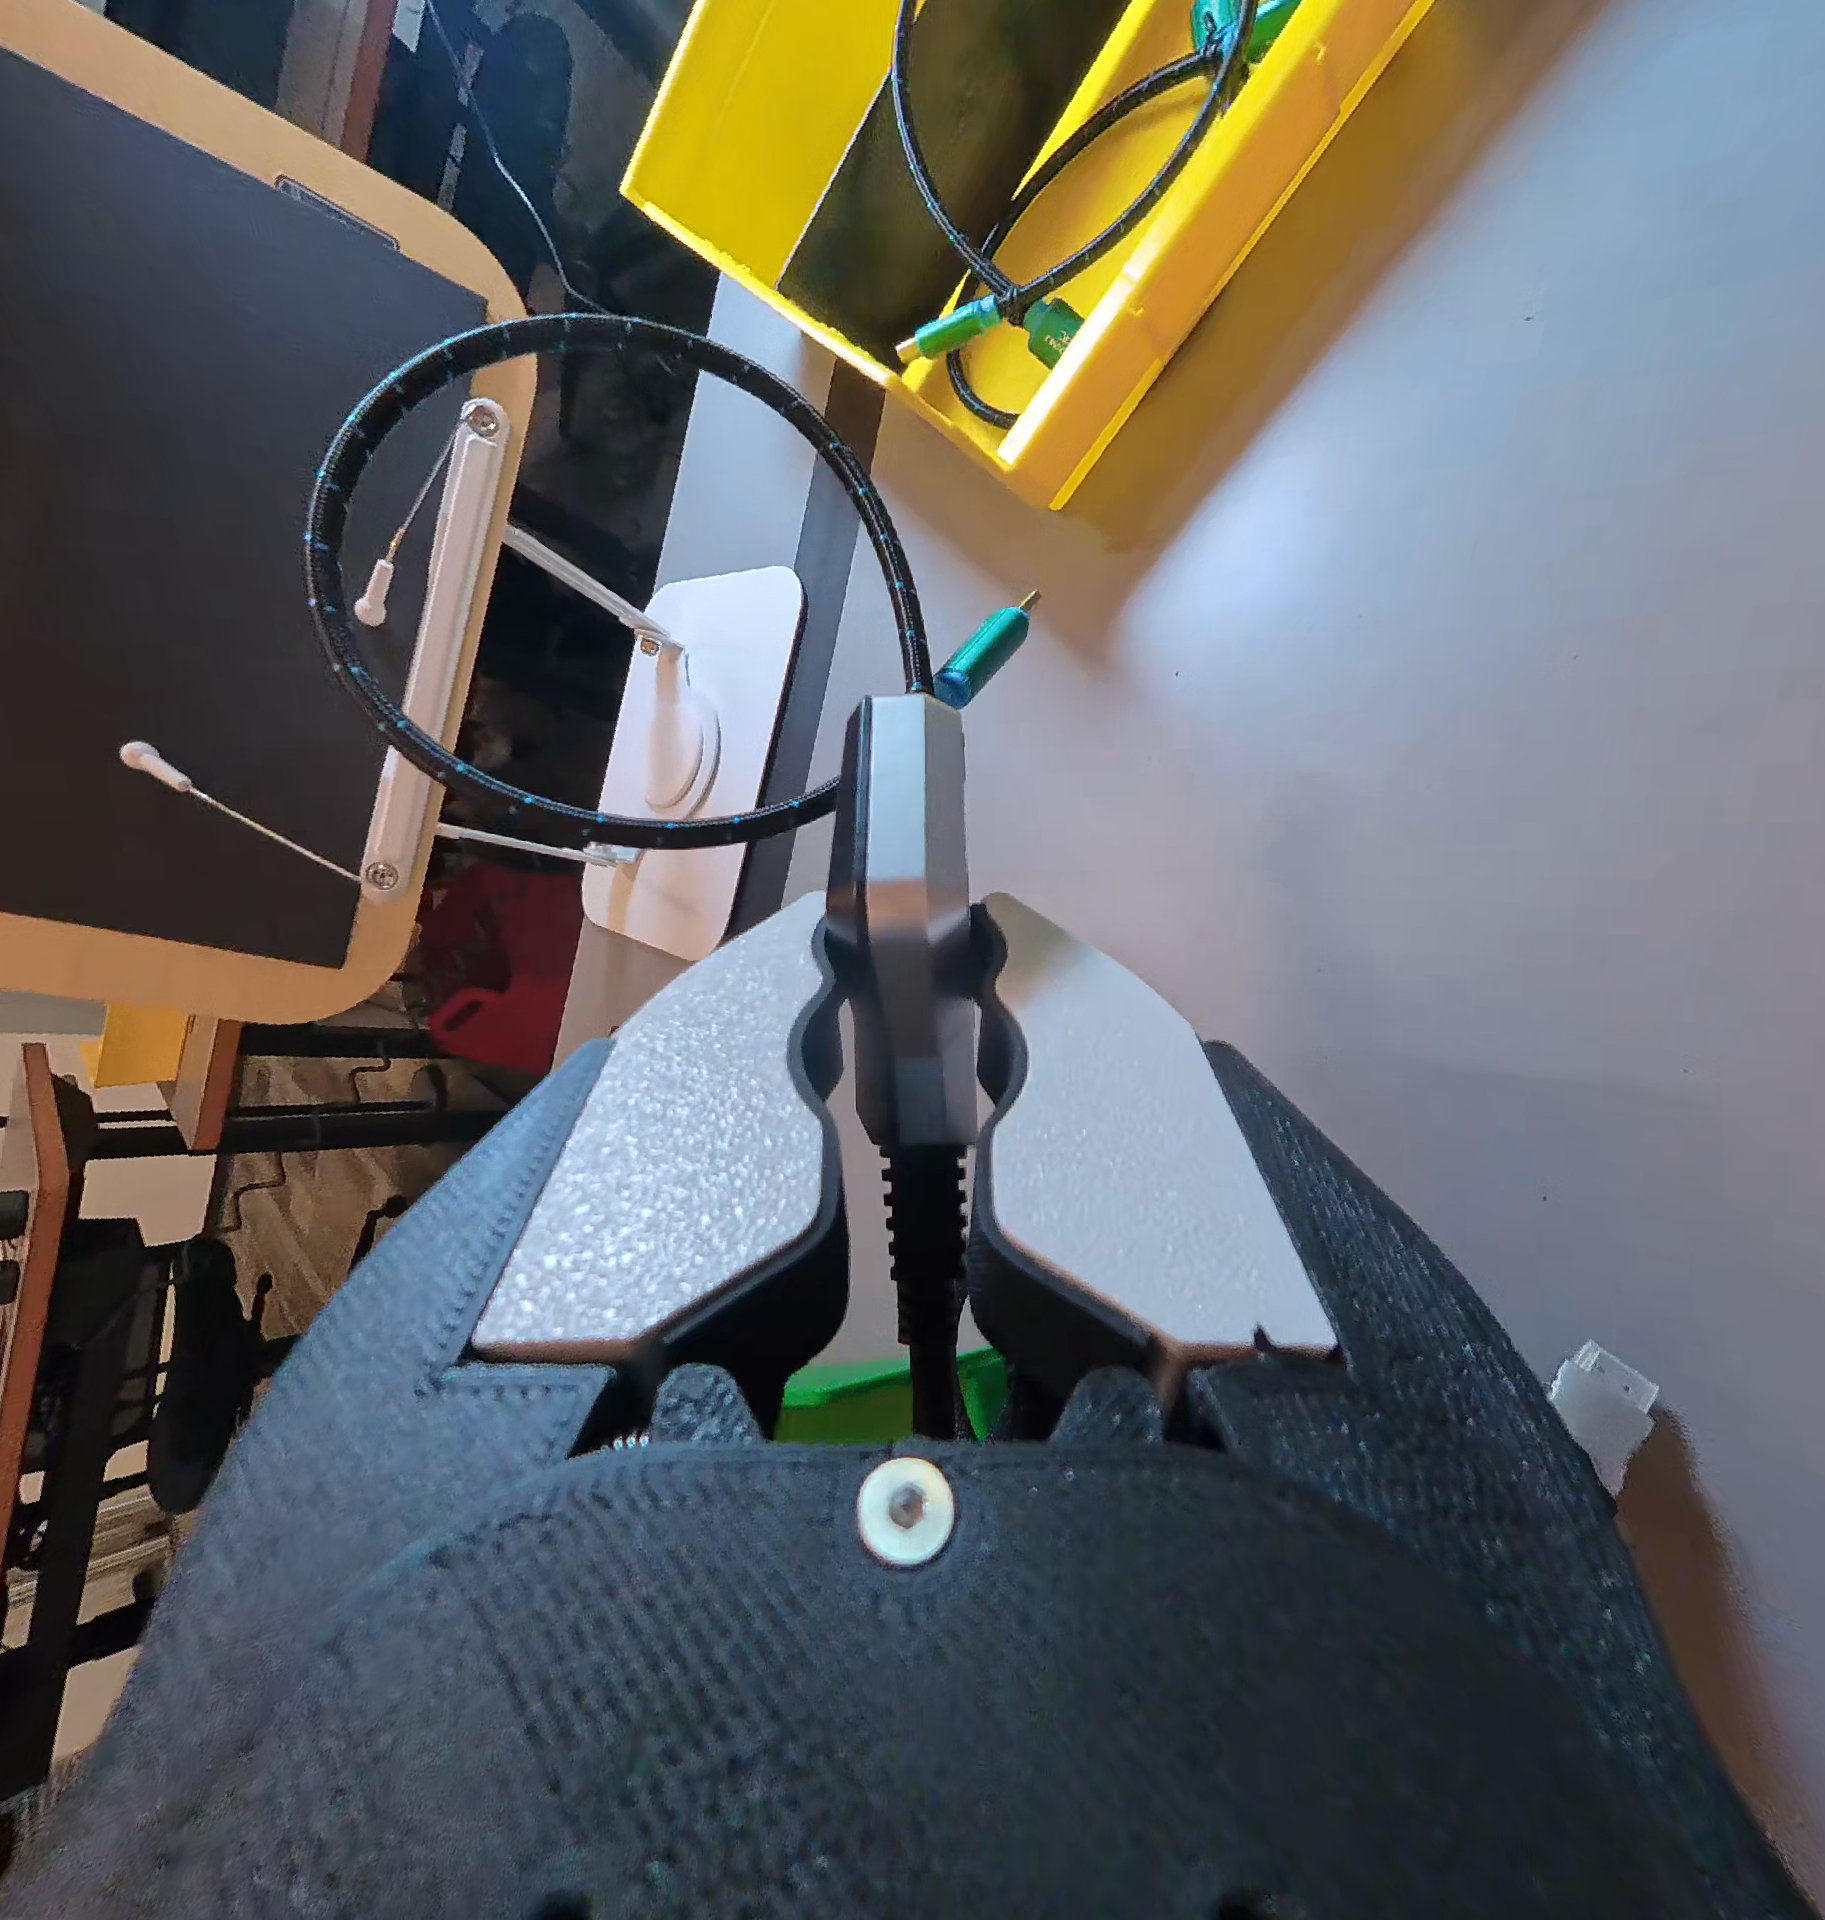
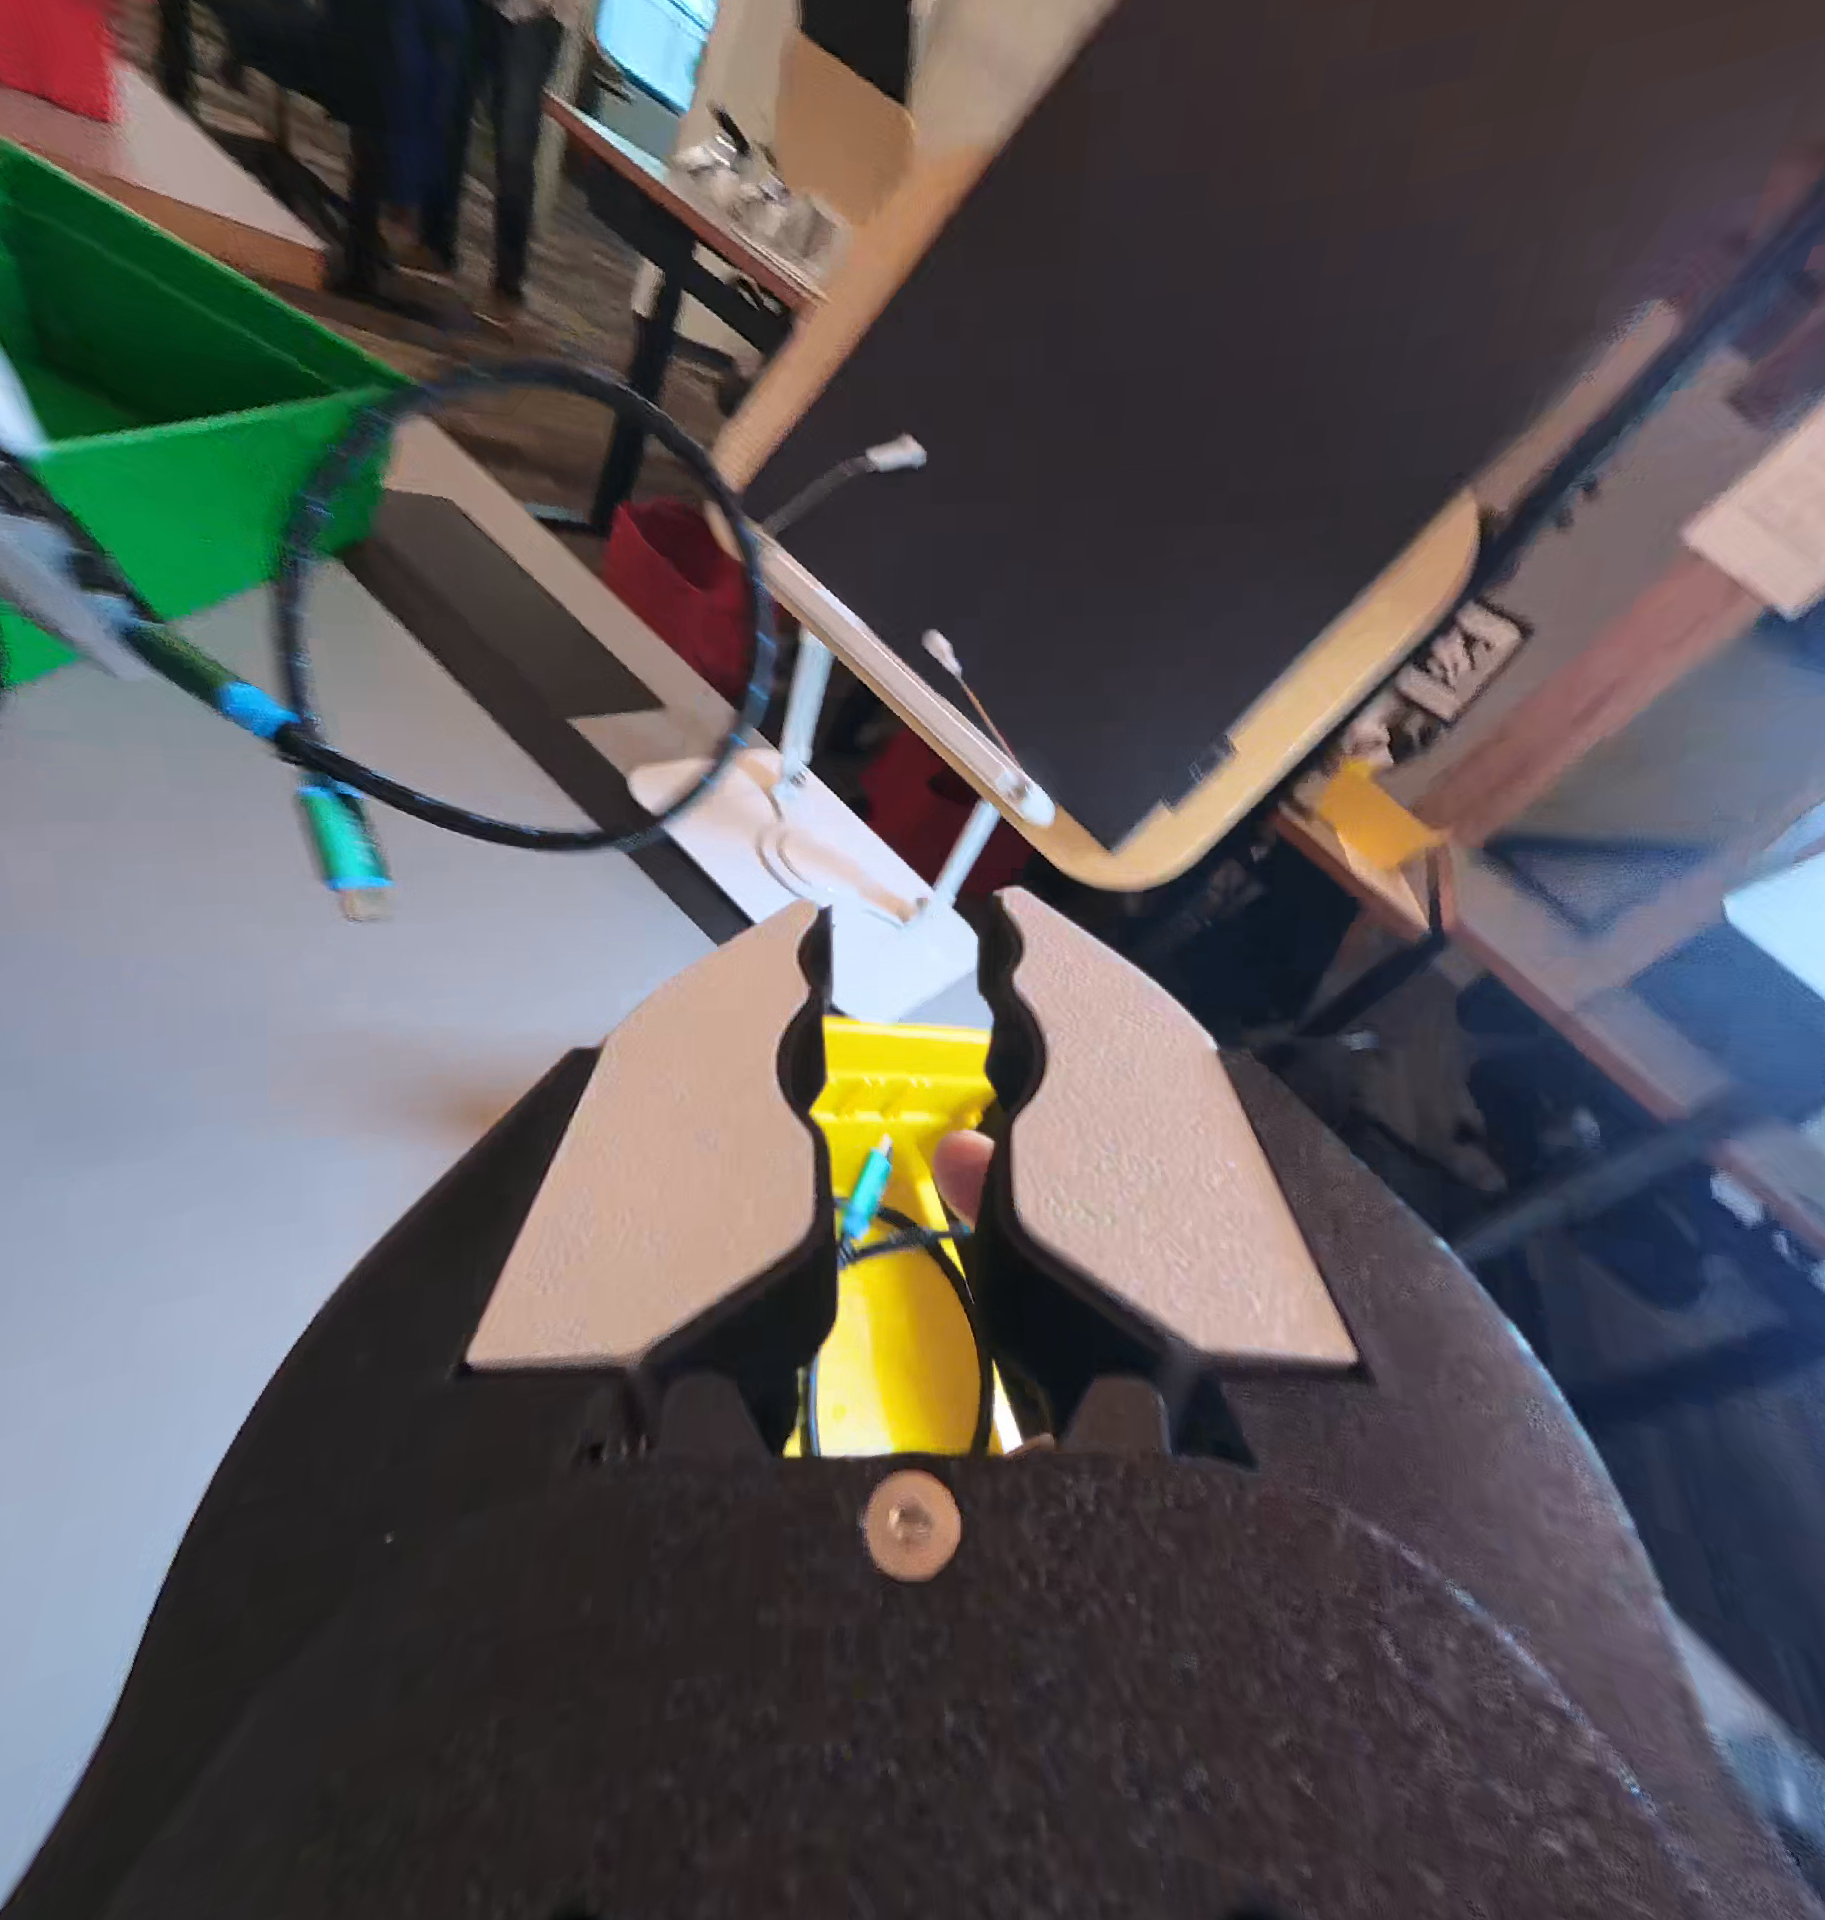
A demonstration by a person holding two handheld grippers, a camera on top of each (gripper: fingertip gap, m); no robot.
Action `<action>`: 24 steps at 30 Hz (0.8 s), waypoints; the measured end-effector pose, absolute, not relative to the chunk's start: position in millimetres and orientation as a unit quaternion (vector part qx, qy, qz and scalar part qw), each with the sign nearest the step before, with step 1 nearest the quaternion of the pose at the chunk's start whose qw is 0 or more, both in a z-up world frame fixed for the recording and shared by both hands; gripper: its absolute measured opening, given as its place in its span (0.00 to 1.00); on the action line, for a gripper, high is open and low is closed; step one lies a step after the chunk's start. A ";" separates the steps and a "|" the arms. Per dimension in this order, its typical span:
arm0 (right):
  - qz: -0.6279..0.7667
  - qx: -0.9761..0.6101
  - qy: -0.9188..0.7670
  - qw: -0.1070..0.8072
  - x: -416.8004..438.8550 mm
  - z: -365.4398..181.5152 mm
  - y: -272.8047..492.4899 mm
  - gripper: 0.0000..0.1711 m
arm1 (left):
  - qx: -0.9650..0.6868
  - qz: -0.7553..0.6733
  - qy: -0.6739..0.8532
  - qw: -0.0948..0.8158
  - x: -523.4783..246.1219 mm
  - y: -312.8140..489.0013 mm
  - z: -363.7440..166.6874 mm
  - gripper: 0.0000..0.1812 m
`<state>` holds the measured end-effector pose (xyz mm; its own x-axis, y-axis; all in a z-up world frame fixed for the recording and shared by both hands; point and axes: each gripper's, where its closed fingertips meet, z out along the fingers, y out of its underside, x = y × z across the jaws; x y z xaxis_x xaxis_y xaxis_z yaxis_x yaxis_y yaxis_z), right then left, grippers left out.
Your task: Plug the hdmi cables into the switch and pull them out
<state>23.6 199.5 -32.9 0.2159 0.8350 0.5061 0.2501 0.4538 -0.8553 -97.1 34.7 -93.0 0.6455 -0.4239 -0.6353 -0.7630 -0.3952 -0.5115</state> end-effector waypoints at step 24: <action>0.109 -0.253 -0.812 0.515 -29.7 -124.0 67.4 0.07 | -0.756 0.176 0.468 0.423 -25.5 27.6 -94.0 0.15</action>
